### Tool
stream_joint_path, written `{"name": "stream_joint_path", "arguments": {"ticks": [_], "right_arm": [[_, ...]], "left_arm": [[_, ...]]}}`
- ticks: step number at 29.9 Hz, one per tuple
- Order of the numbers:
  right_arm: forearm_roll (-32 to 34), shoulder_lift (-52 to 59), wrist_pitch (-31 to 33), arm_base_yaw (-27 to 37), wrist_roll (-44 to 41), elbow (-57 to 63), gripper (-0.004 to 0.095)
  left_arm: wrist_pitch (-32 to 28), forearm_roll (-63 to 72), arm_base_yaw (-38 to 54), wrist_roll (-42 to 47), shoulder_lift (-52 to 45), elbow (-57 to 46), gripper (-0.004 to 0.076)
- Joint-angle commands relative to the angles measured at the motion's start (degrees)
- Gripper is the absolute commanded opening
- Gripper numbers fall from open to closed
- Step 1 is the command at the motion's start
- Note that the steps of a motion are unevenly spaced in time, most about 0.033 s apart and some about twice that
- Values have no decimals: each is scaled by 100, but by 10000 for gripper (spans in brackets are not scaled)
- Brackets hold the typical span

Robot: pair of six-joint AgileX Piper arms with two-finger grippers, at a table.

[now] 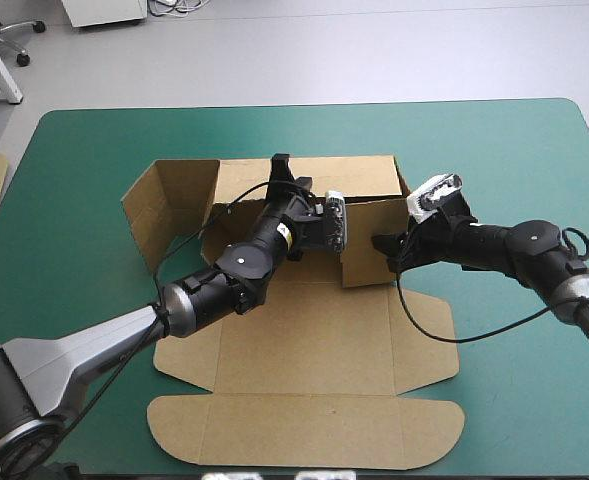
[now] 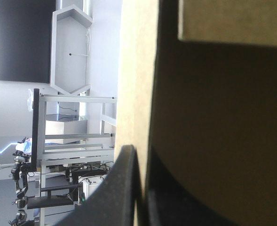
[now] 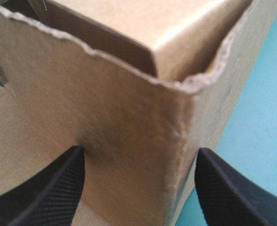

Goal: Fold the box

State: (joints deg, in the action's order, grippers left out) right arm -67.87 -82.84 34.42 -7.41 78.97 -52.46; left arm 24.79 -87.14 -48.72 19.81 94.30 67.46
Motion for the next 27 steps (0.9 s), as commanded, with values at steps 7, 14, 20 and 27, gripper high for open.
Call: {"name": "stream_joint_path", "arguments": {"ticks": [7, 14, 20, 27], "right_arm": [[-287, 157, -531, -106, -164, -281, 611], [-270, 74, -343, -106, -343, -281, 620], [-259, 51, -241, -106, -352, -281, 620], [-436, 49, -431, -106, -273, -281, 620]], "left_arm": [[59, 192, 14, 207, -107, 133, -14], [19, 175, 14, 207, -84, 178, -14], [53, 91, 14, 207, -84, 206, -14], [41, -100, 14, 207, -84, 243, -14]]}}
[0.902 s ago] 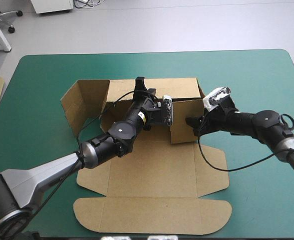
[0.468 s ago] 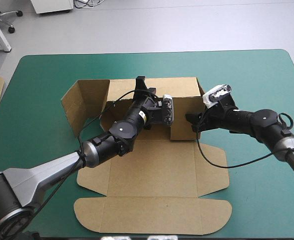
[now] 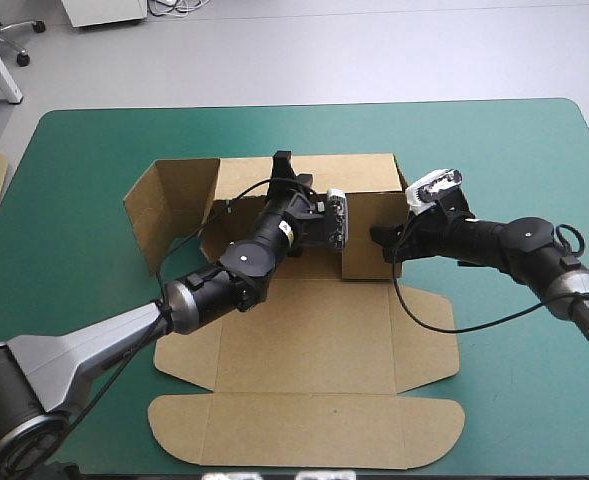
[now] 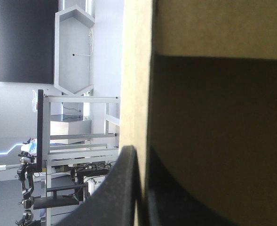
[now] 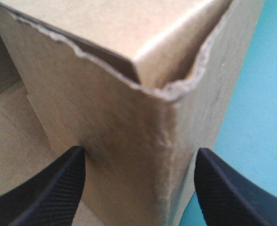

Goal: Fold the box

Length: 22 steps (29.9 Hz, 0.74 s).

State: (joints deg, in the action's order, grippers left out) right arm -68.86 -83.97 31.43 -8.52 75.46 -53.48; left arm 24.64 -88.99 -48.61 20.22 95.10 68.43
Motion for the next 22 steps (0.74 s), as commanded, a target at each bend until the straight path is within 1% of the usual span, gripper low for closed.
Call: {"name": "stream_joint_path", "arguments": {"ticks": [1, 5, 8, 16, 18, 20, 22], "right_arm": [[-468, 152, -143, 5, 147, -179, 620], [-1000, 2, -66, 5, 483, -179, 620], [-1167, -165, -51, 5, 588, -191, 619], [-1169, -243, -9, 5, 521, -571, 524], [-1154, -243, -9, 5, 301, -606, 514], [-1033, -243, -66, -25, 171, -614, 504], [-739, -243, -303, -117, -3, -628, 491]], "left_arm": [[46, 85, 4, 167, -164, 145, -14], [-9, 108, 4, 167, -164, 238, -14], [-22, 128, 4, 167, -164, 273, -14], [-192, 180, 4, 167, -109, 273, -14], [-217, 170, 4, 167, -63, 273, -14], [-217, 169, 4, 167, -5, 312, -14], [-247, 132, 4, 181, 23, 311, -14]]}}
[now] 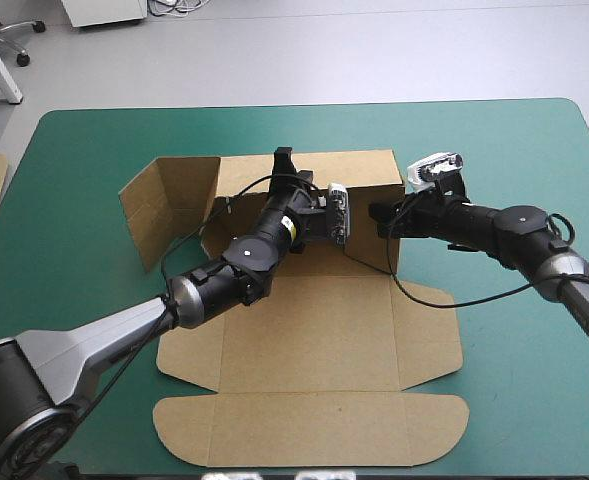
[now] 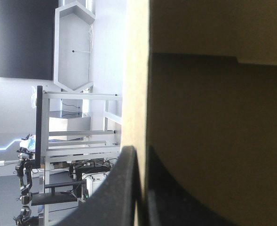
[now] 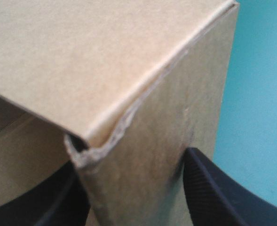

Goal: Fold the box

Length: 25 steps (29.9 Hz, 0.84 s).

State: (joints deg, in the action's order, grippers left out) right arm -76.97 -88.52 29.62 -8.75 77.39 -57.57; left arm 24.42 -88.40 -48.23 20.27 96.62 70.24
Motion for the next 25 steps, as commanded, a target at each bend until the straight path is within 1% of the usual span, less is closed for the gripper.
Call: {"name": "stream_joint_path", "arguments": {"ticks": [1, 3, 6, 9, 11, 16, 21, 23, 25], "right_arm": [[205, 213, -208, -165, -273, -231, 487], [281, 213, -353, -291, -371, -231, 484], [487, 213, -742, -538, -661, -231, 484], [598, 213, -1229, -714, -1199, -231, 482], [701, 213, -1428, -776, -1558, -231, 482], [742, 213, -1561, -856, -1704, -231, 473], [1690, 213, -1617, -880, -2527, -231, 443], [1914, 213, -1561, -880, -2668, -231, 416], [1937, 213, -1522, -880, -2616, -231, 375]], "left_arm": [[-249, 73, -34, 176, -130, 130, -14], [-252, 73, -34, 176, -130, 130, -14], [-203, 73, -34, 176, -130, 130, -14], [-152, 112, -34, 176, -130, 179, -14], [-103, 112, -34, 176, -130, 228, -14], [-59, 146, -34, 176, -92, 325, -13], [-21, 211, -34, 176, -51, 344, -13], [-20, 220, -34, 176, -51, 344, -13], [-12, 220, -34, 176, -51, 344, -13]]}}
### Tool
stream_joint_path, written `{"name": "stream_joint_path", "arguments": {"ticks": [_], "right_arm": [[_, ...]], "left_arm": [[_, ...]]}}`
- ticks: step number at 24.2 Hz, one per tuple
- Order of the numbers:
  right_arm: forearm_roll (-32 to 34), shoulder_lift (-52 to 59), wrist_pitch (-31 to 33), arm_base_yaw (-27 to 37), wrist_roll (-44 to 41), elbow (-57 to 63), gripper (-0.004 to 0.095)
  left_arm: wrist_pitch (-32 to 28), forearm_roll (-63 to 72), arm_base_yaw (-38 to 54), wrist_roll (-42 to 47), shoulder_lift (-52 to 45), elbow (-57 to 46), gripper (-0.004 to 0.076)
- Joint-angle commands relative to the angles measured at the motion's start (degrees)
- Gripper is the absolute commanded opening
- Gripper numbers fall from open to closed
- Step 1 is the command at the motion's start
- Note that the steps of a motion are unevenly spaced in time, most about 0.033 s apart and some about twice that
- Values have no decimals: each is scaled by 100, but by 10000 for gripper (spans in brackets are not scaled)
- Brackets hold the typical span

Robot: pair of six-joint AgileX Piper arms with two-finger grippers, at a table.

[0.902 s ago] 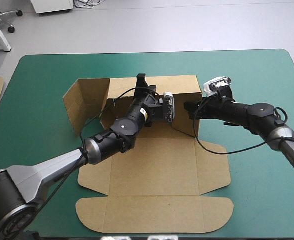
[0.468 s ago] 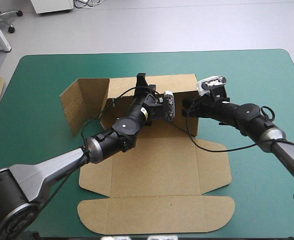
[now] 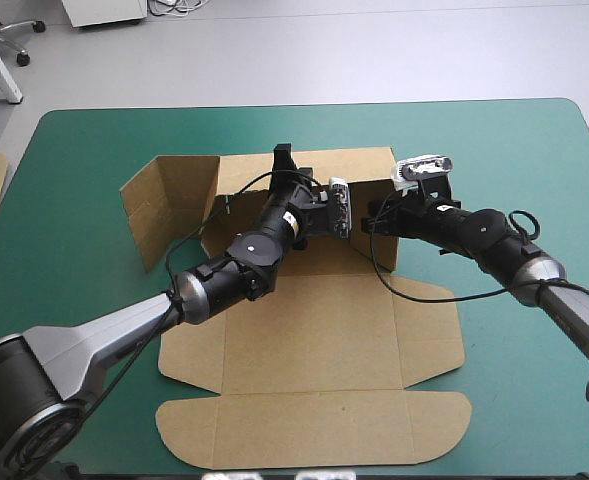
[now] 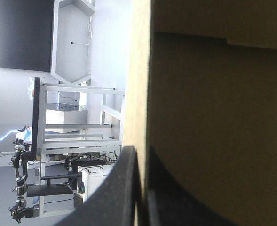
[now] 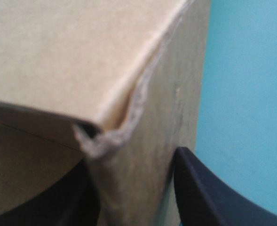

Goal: Fold the box

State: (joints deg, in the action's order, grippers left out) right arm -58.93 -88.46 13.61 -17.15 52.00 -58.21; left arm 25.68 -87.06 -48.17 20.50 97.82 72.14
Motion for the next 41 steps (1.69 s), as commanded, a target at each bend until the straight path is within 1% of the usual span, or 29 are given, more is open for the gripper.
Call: {"name": "stream_joint_path", "arguments": {"ticks": [1, 3, 5, 7, 8, 9, 12, 17, 18, 21, 23, 24, 27, 30, 33, 35, 38, 41], "right_arm": [[120, 207, 106, -39, -71, -167, 339], [105, 207, 163, -39, 82, -167, 282], [105, 207, 237, -39, 320, -167, 133], [68, 207, 265, -39, 320, -167, 56], [67, 207, 263, -39, 320, -167, -2], [57, 207, 263, -39, 320, -167, -33], [-128, 207, 253, -39, 320, -167, -33], [-158, 207, 38, -39, 309, -167, -32], [-205, 207, -25, -39, 309, -167, -32], [-221, 207, -225, -39, 290, -167, -32], [-221, 207, -351, -39, 166, -167, -32], [-221, 207, -395, -39, 136, -167, -32], [-221, 207, -409, -39, 130, -167, -32], [-221, 207, -409, -39, 56, -167, -32], [-210, 207, -409, -39, 45, -167, -32], [-192, 207, -409, -39, 45, -167, -32], [-183, 207, -398, -39, 32, -167, -32], [-183, 207, -359, -39, 32, -167, -32]], "left_arm": [[-139, 86, -40, 153, -171, 154, -13], [-139, 86, -40, 153, -171, 154, -14], [-139, -30, -40, 153, -171, 154, -14], [-152, -69, -40, 153, -171, 154, -14], [-152, -69, -40, 153, -171, 154, -14], [-152, -69, -40, 153, -171, 154, -14], [-152, -69, -40, 153, -171, 154, -14], [-139, 7, -40, 153, -171, 154, -1], [-139, 18, -40, 153, -195, 154, 21], [-93, 49, -196, 131, -429, 154, 166], [10, 131, -376, 126, -558, 154, 212], [89, 227, -455, 102, -585, 154, 222], [462, 560, -773, 26, -706, 154, 223], [603, 906, -991, -511, -777, 119, 223], [781, 956, -1176, -892, -951, 69, 223], [683, 742, -1206, -1070, -1142, 69, 220], [398, 52, -1221, -1070, -1452, 69, 208], [380, -661, -1016, -1044, -1709, 69, 188]]}}
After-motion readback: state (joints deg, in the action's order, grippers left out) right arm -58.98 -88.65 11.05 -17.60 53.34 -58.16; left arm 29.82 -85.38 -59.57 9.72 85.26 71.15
